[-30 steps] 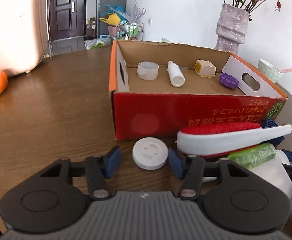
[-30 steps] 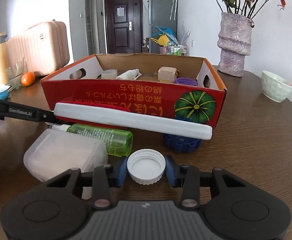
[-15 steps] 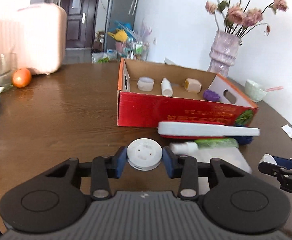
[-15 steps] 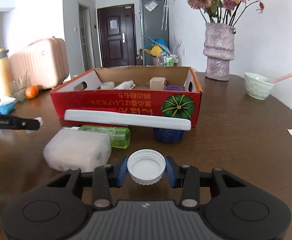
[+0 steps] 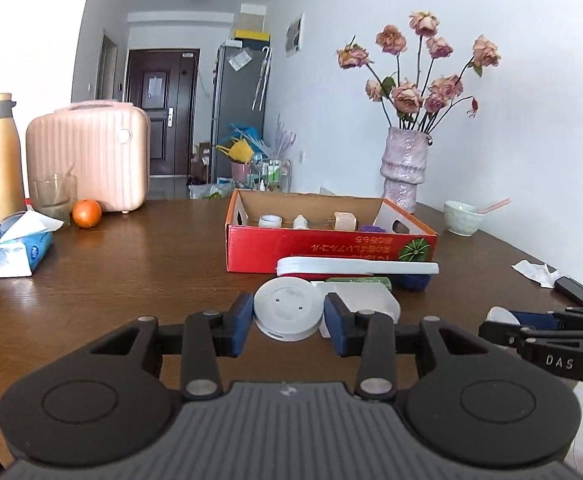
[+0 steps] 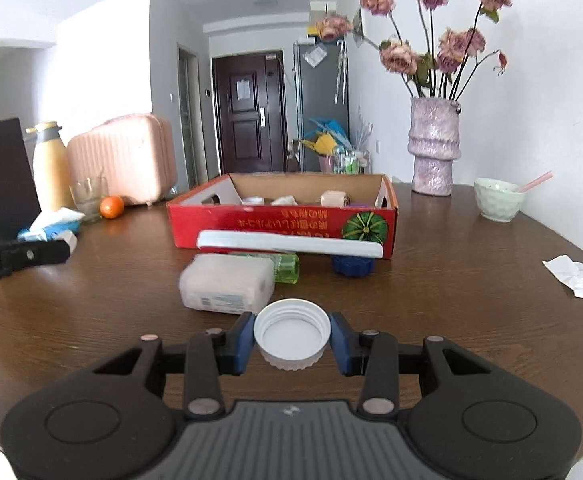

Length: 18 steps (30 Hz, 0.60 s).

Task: Organize rigid objects
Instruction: 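Grasp the white round cap with the left tool while the right tool grasps the white bottle cap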

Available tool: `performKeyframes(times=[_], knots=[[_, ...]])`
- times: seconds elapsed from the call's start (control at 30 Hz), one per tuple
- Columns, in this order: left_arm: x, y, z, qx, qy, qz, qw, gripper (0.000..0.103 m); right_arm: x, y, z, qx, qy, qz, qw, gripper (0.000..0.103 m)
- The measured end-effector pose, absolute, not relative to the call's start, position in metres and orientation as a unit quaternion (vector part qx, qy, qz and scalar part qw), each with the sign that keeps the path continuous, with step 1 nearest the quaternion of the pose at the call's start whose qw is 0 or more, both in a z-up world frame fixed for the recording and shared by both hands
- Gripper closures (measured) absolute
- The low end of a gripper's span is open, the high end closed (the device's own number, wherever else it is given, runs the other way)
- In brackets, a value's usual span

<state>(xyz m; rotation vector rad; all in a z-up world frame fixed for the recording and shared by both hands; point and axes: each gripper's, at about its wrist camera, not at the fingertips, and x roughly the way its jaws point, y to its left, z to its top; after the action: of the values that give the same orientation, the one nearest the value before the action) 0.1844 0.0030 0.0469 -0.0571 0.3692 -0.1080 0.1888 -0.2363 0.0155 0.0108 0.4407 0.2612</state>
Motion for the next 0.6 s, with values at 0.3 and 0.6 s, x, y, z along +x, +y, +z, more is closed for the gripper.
performKeyframes(times=[0.3,0.6], knots=[[0.152,0.002,0.047,-0.034,0.163,-0.067,0.984,0.064,0.156,-0.236,0.018,-0.005,0.201,0.124,0.972,0.064],[0.162,0.004,0.052,-0.037,0.157,-0.069,0.985,0.064,0.165,-0.237,0.022,-0.006,0.198,0.119,0.973,0.064]])
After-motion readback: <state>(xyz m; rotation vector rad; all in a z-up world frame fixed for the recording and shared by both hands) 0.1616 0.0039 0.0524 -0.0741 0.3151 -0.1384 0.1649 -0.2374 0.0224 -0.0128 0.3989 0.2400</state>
